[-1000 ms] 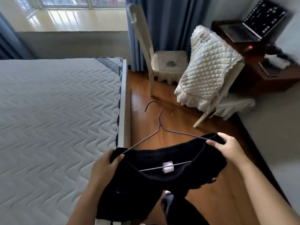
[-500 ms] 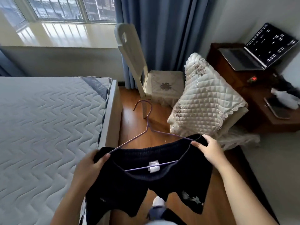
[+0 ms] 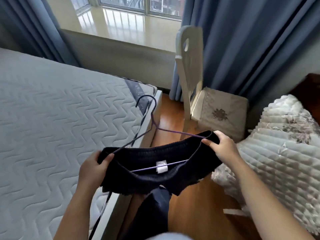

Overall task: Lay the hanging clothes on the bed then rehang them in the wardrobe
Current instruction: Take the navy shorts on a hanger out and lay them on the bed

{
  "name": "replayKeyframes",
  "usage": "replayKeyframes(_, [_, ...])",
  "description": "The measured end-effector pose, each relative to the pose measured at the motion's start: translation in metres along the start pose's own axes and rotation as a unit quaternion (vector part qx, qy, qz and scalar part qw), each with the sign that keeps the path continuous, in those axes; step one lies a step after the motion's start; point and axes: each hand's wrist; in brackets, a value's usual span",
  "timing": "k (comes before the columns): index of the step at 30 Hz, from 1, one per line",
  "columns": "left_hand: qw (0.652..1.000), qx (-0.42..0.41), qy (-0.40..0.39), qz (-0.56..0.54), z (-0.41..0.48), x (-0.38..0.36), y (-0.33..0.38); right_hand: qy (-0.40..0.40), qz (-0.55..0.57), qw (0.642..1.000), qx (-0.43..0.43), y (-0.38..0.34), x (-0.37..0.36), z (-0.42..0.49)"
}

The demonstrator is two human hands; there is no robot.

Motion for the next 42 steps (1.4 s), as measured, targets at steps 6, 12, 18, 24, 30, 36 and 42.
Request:
replayKeyframes(6, [0.996, 0.088, 0.01, -0.024, 0.117, -0.009, -0.018, -0.067, -0.118, 0.991, 0.022, -0.082, -0.038, 0.127])
replayKeyframes(12, [0.98, 0.184, 0.025, -0.069, 0.185, -0.006, -0.037, -0.133, -0.168, 0.975, 0.056, -0.151, -0.088, 0.227])
replayKeyframes(18, [0.963, 0.255, 0.055, -0.072, 0.213, -0.01, -0.047, -0.205, -0.176, 0.961, 0.063, -0.173, -0.129, 0.285])
replayKeyframes(24, [0.944, 0.304, 0.123, -0.039, 0.25, -0.03, -0.026, -0.269, -0.151, 0.948, 0.084, -0.206, -0.158, 0.371])
replayKeyframes(30, [0.904, 0.391, 0.174, -0.007, 0.279, -0.069, 0.018, -0.394, -0.218, 0.886, 0.111, -0.235, -0.178, 0.471])
replayKeyframes(36, [0.884, 0.438, 0.162, -0.004, 0.313, -0.101, 0.044, -0.411, -0.298, 0.852, 0.129, -0.239, -0.2, 0.533])
replayKeyframes(42, [0.865, 0.473, 0.166, -0.009, 0.323, -0.101, 0.037, -0.429, -0.304, 0.843, 0.112, -0.239, -0.225, 0.539])
Point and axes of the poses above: each hand's wrist, its own z-axis towards the middle knuckle, its own x-axis out of the back of the hand, y = z × x, and after that the axes turned 6 degrees about -x, right-handed
